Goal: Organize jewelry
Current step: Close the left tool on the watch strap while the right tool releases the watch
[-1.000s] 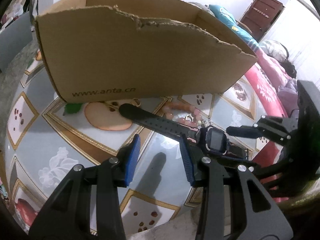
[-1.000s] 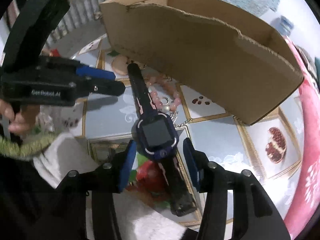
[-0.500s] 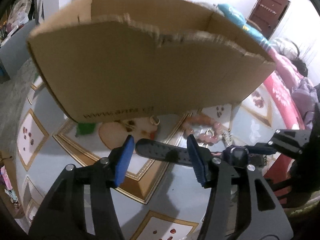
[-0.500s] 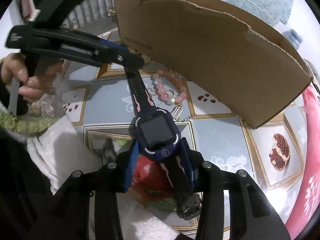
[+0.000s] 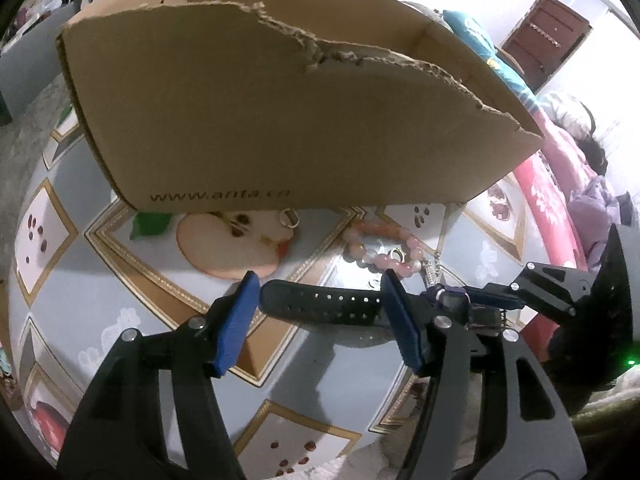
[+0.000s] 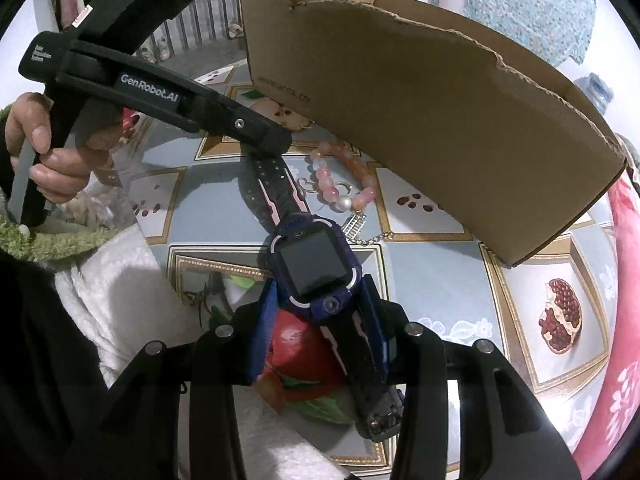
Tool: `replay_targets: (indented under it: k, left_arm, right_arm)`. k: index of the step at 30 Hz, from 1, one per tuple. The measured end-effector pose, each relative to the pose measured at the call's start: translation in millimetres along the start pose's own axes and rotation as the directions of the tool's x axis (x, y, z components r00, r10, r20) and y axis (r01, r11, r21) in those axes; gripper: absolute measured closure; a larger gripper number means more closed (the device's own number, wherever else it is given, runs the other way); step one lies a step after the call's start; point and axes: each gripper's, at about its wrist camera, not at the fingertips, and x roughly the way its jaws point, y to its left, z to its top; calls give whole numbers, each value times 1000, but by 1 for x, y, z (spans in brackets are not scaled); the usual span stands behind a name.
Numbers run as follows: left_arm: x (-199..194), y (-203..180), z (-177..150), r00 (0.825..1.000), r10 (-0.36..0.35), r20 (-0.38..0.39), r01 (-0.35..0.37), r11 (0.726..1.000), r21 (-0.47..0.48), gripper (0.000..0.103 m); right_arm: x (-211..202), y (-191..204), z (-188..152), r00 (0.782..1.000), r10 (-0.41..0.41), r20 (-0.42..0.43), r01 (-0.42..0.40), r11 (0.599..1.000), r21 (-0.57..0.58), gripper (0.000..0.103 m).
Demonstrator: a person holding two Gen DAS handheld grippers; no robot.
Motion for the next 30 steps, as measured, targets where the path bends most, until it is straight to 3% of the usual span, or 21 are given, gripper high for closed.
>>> replay_targets:
  k: [6,15,17,20,23,26,29,30]
  left_arm:
    - [-3,-7,-2,1000,2,8,-2,1000,14,48]
    - [-11,-12,-4,998,-57,5,57,998,3,49]
    - [-14,-14,-4,998,-67,12,67,998,17,45]
    - [-15,-22,-5,994,-111,-2,111,993,44,44]
    - [-8,-31,-9,993,-111,-27,113,991,77,45]
    - [-4,-32,-10,992,-122,-37,124,990,65,53]
    - [-1,-33,-11,992,-117,-44,120,990,69,72]
    - [-1,-33,-11,992,-116,-44,119,990,74,73]
  right_arm:
    - [-1,1,-5,1000,1,8,-1,1000,-11,62]
    - [2,18,-7,1000,-11,9,11,999,-32,62]
    - [3,21,-7,1000,-14,8,14,999,-35,62]
    - [4,27,-6,1000,-15,8,15,999,-35,62]
    - [5,30,-7,1000,-18,9,19,999,-35,62]
    - [5,32,-7,1000,-19,9,20,999,-33,62]
    - [5,32,-7,1000,-19,10,19,999,-34,62]
    - [6,33,-7,1000,-19,11,19,999,-33,62]
